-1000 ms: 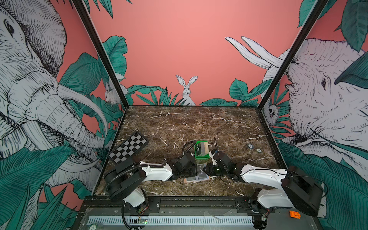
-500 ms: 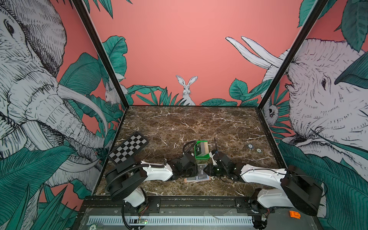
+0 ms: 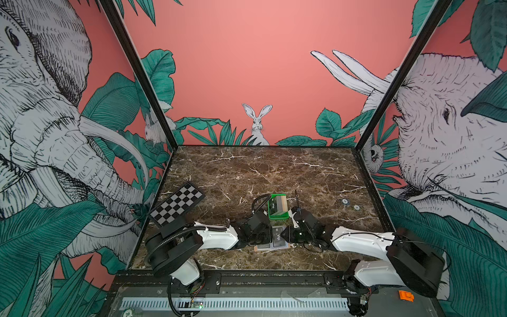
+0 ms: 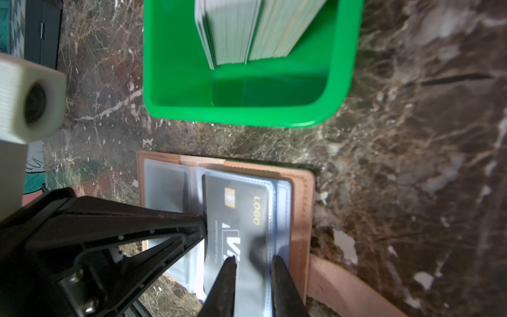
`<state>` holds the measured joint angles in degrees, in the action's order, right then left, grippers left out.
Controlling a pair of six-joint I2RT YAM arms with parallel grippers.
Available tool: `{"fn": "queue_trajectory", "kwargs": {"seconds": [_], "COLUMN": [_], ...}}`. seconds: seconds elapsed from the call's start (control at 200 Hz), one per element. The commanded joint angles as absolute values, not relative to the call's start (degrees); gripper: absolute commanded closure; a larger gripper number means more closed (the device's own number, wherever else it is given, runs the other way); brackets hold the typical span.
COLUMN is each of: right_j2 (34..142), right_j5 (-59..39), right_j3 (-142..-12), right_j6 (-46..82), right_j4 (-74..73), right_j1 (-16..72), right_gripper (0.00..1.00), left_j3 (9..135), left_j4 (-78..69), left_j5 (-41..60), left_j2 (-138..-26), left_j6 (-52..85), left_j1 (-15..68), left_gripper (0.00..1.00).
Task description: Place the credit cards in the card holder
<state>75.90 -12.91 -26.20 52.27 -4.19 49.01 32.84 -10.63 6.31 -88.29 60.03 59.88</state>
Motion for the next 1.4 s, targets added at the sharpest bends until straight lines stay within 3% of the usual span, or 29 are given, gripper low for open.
{"fn": "queue_trajectory", "kwargs": {"seconds": [0.0, 0.73, 1.395], "right_j2": [76.6, 75.0, 79.3], "right_j5": [-14.3, -14.9, -10.1], "right_j3": [-26.5, -29.2, -37.4], "right_j6": [51.7, 50.0, 50.1], "right_j4": [-7.3, -8.0, 0.1], "right_j1": [49.2, 52.2, 57.7], "right_gripper": [0.77, 0.78, 0.64], "left_j3": [31.7, 30.3, 22.4], "left_j4": [-9.3, -12.2, -8.9], "left_j5": [5.4, 5.6, 7.1], "left_j2": [-89.0, -87.2, -68.8], "left_j6": [60.5, 61.2, 60.8], "left_j1": [60.3, 60.3, 55.1], "left_gripper": [1.0, 1.0, 0.97]}}
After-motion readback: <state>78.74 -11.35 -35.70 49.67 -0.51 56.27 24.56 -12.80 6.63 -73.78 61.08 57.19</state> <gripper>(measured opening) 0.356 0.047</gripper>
